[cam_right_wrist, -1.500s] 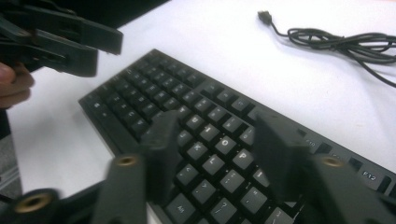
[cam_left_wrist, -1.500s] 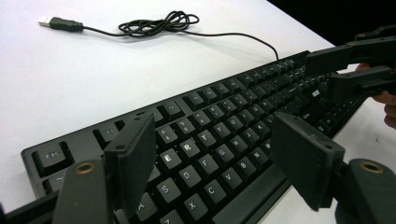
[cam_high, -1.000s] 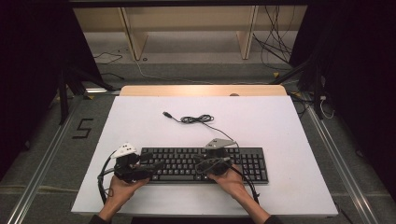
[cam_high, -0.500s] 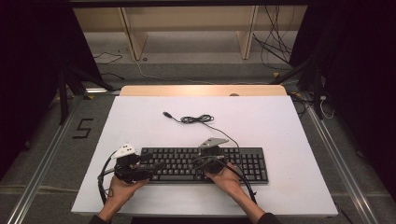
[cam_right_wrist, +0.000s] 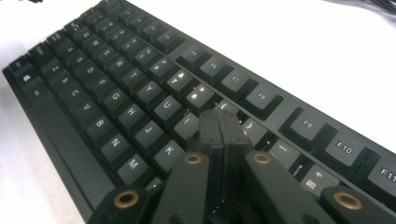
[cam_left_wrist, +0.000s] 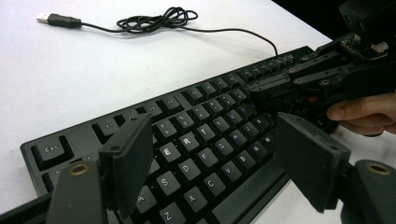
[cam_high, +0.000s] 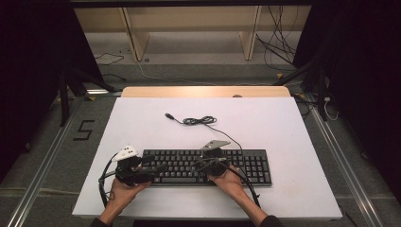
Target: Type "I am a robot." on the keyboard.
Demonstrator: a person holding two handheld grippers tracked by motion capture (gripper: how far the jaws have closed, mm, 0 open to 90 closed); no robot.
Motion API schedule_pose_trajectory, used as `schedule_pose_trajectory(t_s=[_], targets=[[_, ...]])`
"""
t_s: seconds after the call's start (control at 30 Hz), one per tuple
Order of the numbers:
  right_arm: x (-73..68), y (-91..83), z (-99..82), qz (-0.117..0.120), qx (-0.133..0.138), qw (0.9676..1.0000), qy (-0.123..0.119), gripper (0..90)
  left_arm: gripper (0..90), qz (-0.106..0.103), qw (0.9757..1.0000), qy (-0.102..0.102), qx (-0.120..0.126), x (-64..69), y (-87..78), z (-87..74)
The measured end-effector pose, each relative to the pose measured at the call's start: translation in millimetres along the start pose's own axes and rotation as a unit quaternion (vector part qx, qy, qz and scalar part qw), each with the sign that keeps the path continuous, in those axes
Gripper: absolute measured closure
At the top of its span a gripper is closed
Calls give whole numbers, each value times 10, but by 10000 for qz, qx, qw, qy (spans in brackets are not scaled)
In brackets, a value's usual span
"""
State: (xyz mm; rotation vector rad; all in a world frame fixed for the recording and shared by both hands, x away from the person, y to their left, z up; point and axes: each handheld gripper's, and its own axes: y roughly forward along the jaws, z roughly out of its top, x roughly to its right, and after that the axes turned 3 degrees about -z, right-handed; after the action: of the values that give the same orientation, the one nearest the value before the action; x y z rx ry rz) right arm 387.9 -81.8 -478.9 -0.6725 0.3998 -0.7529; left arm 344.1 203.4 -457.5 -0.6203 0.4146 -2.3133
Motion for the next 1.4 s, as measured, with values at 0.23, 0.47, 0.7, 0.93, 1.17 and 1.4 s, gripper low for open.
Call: schedule_pose_trajectory(t_s=[0.23, 0.47, 0.7, 0.93, 1.17, 1.4], targets=[[32, -133, 24, 293, 402, 9984, 256, 783, 279, -9, 9999, 32, 97, -2, -23, 3], [-17, -266, 23, 515, 652, 9963, 204, 482, 275, 11, 9997, 68, 219, -3, -45, 7], [-36, -432, 4, 587, 1030, 9929, 133, 390, 273, 16, 9997, 64, 237, -13, -54, 5], [-59, -444, 8, 691, 1016, 9924, 98, 316, 271, 20, 9997, 76, 237, -13, -53, 3], [-119, -391, 24, 790, 929, 9925, 61, 287, 267, 26, 9996, 63, 261, -16, -60, -3], [-197, -329, 52, 869, 889, 9922, -26, 346, 265, 60, 9994, 41, 337, -29, -104, -17]])
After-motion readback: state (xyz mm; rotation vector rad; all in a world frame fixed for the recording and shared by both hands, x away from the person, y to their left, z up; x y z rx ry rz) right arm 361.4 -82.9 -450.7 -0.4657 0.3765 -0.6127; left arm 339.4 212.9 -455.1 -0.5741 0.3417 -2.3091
